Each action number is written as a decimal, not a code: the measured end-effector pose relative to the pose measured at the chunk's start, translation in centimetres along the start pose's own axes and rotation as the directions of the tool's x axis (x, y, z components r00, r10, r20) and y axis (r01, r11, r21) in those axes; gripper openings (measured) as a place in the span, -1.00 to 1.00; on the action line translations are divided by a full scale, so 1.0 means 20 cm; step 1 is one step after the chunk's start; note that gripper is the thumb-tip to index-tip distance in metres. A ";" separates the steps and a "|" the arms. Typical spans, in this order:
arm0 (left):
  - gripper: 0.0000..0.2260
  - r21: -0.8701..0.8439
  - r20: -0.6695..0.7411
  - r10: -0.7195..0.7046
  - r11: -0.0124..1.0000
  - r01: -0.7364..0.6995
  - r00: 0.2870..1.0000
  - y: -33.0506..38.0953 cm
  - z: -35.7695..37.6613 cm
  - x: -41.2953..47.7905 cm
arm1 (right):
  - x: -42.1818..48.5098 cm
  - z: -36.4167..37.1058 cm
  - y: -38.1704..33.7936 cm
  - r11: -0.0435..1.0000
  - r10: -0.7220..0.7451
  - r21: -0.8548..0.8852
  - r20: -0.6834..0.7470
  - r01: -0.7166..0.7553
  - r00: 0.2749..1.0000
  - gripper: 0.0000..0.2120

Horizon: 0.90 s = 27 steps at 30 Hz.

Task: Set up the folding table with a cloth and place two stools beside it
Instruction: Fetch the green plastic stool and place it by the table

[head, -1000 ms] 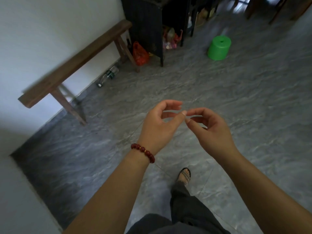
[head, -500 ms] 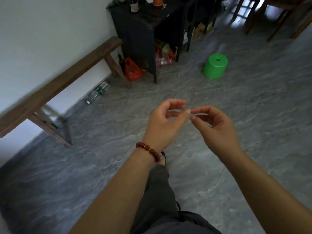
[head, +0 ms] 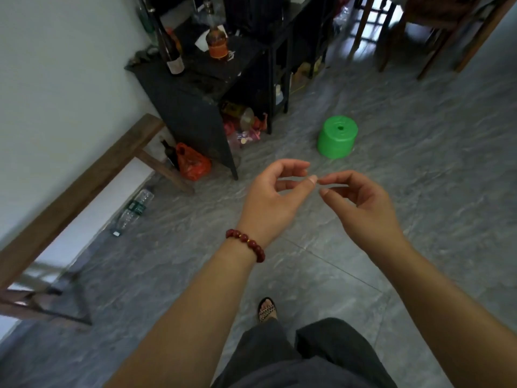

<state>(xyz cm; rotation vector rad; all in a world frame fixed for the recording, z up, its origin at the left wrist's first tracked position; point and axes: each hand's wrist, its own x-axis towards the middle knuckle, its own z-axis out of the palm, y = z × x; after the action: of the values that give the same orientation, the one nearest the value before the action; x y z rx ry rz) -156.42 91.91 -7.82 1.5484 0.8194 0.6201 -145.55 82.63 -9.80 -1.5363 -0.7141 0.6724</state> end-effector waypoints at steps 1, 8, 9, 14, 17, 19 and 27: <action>-0.85 -0.003 0.010 0.000 1.000 0.000 1.000 0.01 0.02 0.07 | 0.07 -0.02 0.00 1.000 -0.001 0.003 -0.010 0.001 1.000 -0.81; -0.87 -0.019 0.077 -0.007 1.000 0.009 0.997 0.06 0.35 0.61 | 0.56 -0.30 0.03 1.000 0.005 -0.010 -0.068 -0.006 0.998 -0.83; -0.87 -0.017 0.089 -0.006 1.000 0.007 0.996 0.07 0.41 0.70 | 0.64 -0.35 0.03 1.000 0.006 -0.019 -0.074 -0.007 0.997 -0.84; -0.88 -0.038 0.083 0.014 0.999 -0.011 0.996 0.17 0.77 1.16 | 1.08 -0.68 0.02 0.999 0.012 -0.033 -0.074 -0.014 0.997 -0.83; -0.87 -0.066 0.071 0.040 0.997 -0.035 0.997 0.24 0.97 1.40 | 1.33 -0.89 0.01 0.999 0.007 -0.034 -0.078 -0.010 0.997 -0.81; -0.87 -0.064 0.067 0.047 0.997 -0.042 0.997 0.27 1.07 1.54 | 1.48 -1.00 0.00 0.999 -0.001 -0.033 -0.084 -0.002 0.996 -0.81; -0.88 -0.035 0.070 -0.007 0.999 0.009 0.998 0.30 1.31 2.08 | 2.05 -1.23 0.05 1.000 0.026 -0.006 -0.087 -0.026 0.996 -0.81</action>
<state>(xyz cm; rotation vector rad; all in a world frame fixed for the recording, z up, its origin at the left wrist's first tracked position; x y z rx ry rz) -109.80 108.55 -8.41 1.5252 0.7581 0.5691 -100.35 98.47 -9.25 -1.5737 -0.6322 0.6187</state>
